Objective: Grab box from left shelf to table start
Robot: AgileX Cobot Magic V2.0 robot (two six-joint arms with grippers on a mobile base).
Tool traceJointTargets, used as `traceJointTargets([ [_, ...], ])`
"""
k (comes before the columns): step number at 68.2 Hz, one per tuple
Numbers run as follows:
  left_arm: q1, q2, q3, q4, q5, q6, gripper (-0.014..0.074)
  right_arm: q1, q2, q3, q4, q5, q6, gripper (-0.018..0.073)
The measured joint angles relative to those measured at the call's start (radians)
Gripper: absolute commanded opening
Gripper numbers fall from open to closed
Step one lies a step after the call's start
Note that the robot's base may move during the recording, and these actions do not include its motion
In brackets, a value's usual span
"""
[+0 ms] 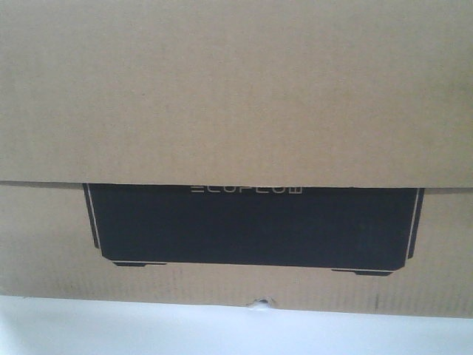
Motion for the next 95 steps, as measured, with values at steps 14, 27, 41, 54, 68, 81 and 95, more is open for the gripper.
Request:
traceJointTargets([
  [14, 0.0, 0.0, 0.001, 0.0, -0.009, 0.0, -0.0099, 0.0, -0.002, 0.0, 0.0, 0.0, 0.0, 0.0051],
  [27, 0.0, 0.0, 0.001, 0.0, -0.009, 0.0, -0.0099, 0.0, -0.002, 0.0, 0.0, 0.0, 0.0, 0.0051],
  [41, 0.0, 0.0, 0.001, 0.0, -0.009, 0.0, -0.0099, 0.0, -0.002, 0.0, 0.0, 0.0, 0.0, 0.0051],
  [54, 0.0, 0.0, 0.001, 0.0, -0.009, 0.0, -0.0099, 0.0, -0.002, 0.0, 0.0, 0.0, 0.0, 0.0051],
  [68, 0.0, 0.0, 0.001, 0.0, -0.009, 0.0, -0.0099, -0.005, -0.002, 0.006, -0.011, -0.011, 0.0, 0.0051],
  [81, 0.0, 0.0, 0.001, 0.0, -0.009, 0.0, -0.0099, -0.084, -0.027, 0.086, -0.013, -0.11, 0.0, 0.0051],
  [95, 0.0, 0.0, 0.001, 0.0, -0.009, 0.0, -0.0099, -0.116, -0.132, 0.305, -0.016, -0.243, 0.0, 0.0051],
])
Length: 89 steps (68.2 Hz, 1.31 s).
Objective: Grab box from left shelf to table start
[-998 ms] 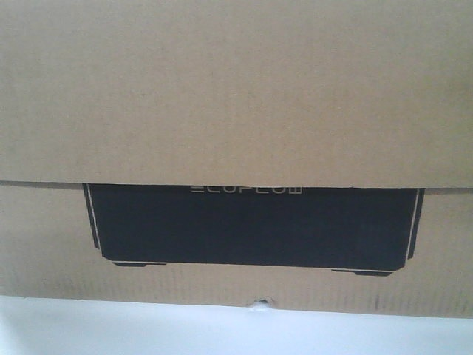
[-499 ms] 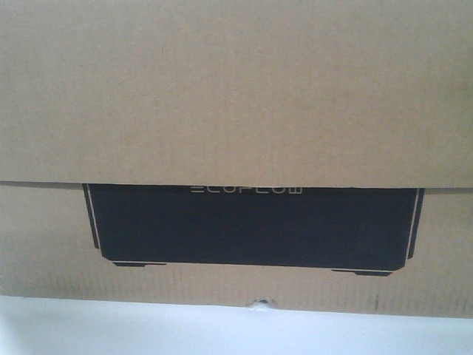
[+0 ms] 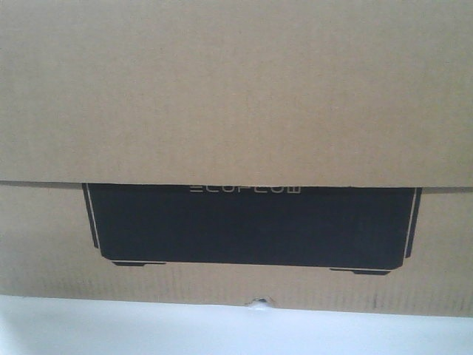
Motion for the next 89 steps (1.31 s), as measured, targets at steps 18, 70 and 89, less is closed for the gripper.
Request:
traceJointTargets([
  [18, 0.0, 0.0, 0.002, 0.0, -0.002, 0.0, -0.0099, 0.0, -0.005, 0.102, 0.031, -0.138, 0.0, 0.0051],
  [70, 0.0, 0.0, 0.002, 0.0, -0.002, 0.0, -0.0099, 0.0, -0.006, 0.104, 0.033, -0.149, 0.002, 0.0051],
  [89, 0.0, 0.0, 0.002, 0.0, -0.002, 0.0, -0.0099, 0.0, -0.006, 0.104, 0.033, -0.149, 0.002, 0.0051],
])
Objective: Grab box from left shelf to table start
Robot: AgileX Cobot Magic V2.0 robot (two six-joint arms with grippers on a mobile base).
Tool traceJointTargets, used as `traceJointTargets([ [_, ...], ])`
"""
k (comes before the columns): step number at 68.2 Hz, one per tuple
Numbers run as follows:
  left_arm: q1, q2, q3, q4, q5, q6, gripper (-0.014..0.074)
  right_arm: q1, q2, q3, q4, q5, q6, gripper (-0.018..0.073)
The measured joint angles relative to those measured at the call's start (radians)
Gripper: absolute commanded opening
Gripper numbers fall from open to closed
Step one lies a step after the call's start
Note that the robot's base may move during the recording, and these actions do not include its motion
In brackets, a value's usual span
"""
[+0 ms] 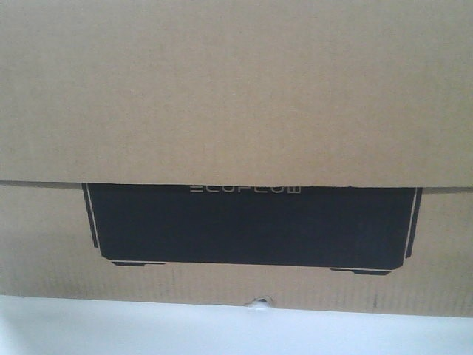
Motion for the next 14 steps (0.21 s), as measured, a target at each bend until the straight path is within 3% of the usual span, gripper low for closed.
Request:
traceJointTargets([
  [14, 0.0, 0.0, 0.0, 0.0, 0.0, 0.002, -0.0099, 0.0, 0.0, 0.0, 0.0, 0.0, 0.0, 0.0051],
])
